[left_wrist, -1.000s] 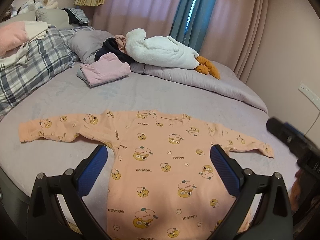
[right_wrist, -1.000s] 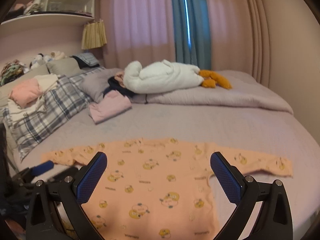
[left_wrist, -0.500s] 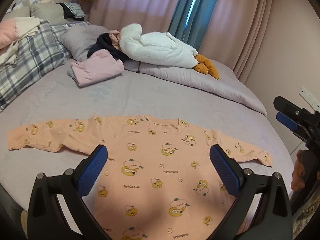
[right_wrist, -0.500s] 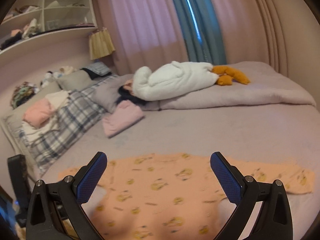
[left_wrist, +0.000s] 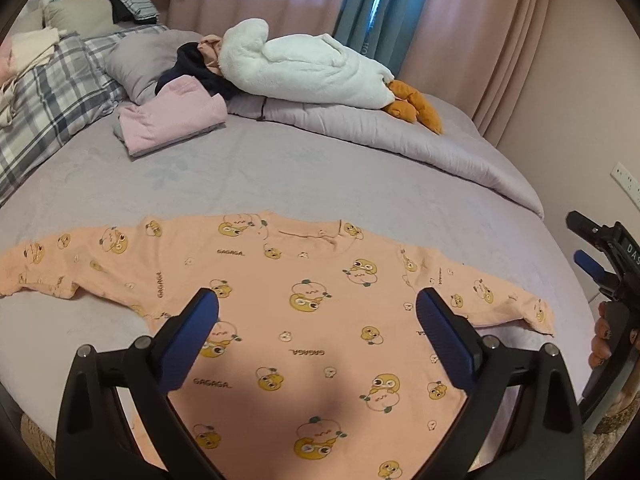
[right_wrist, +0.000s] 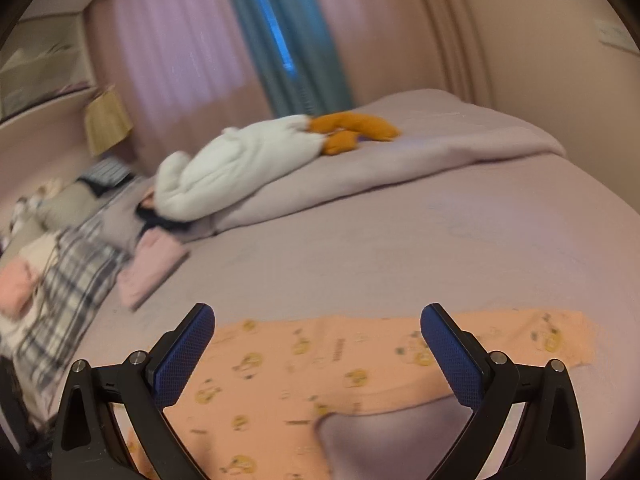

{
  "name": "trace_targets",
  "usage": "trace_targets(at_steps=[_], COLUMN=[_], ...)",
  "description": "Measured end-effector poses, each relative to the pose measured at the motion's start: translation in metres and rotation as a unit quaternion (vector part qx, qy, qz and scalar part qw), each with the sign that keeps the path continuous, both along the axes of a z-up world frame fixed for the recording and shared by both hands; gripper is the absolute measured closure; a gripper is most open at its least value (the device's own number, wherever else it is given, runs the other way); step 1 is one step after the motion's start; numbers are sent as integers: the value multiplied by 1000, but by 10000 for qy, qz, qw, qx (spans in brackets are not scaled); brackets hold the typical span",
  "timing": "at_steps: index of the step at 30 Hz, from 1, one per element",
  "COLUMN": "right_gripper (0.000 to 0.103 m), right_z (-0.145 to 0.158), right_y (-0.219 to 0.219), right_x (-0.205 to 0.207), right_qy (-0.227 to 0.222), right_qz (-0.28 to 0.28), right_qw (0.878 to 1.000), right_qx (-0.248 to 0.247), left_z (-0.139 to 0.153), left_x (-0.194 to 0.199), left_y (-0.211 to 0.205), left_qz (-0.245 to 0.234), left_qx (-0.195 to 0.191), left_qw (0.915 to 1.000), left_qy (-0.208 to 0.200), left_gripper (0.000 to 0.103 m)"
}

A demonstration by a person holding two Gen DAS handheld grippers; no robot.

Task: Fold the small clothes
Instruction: 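Move the right tool over the onesie's leg and lower toward the fabric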

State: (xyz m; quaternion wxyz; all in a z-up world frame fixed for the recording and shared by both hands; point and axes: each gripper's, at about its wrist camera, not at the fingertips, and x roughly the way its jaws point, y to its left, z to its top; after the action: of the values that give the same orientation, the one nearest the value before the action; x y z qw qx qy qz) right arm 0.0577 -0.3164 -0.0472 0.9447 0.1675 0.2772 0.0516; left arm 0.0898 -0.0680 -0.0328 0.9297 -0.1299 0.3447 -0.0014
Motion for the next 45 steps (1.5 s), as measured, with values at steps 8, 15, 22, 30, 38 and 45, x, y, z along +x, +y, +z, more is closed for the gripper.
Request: trace_targets(at_steps=[8, 15, 22, 30, 38, 45], right_gripper=[1, 1, 1, 9, 19, 29], right_z=[-4, -24, -58, -103, -122, -133], right_y=[-48, -80, -119, -145, -171, -202], right_x=[-8, -3, 5, 17, 7, -14], right_qy=[73, 390, 893, 1633, 1992, 1814], right_qz=[-728, -1094, -1626, -2080, -2805, -3104], right_qw=[9973, 9926, 9800, 9597, 9328, 9188], right_qx=[39, 341, 725, 953, 1072, 1629], left_z=[-8, -22, -40, -64, -88, -98], left_x=[9, 17, 30, 42, 44, 44], left_y=[-20, -32, -49, -58, -54, -54], left_qz=[-127, -237, -378, -461, -465, -494], left_qx=[88, 228, 304, 339, 271, 209], left_qw=[9998, 9990, 9975, 9949, 9918, 9900], left_qy=[150, 289, 511, 828, 1161, 1305], left_gripper=[4, 4, 5, 6, 7, 7])
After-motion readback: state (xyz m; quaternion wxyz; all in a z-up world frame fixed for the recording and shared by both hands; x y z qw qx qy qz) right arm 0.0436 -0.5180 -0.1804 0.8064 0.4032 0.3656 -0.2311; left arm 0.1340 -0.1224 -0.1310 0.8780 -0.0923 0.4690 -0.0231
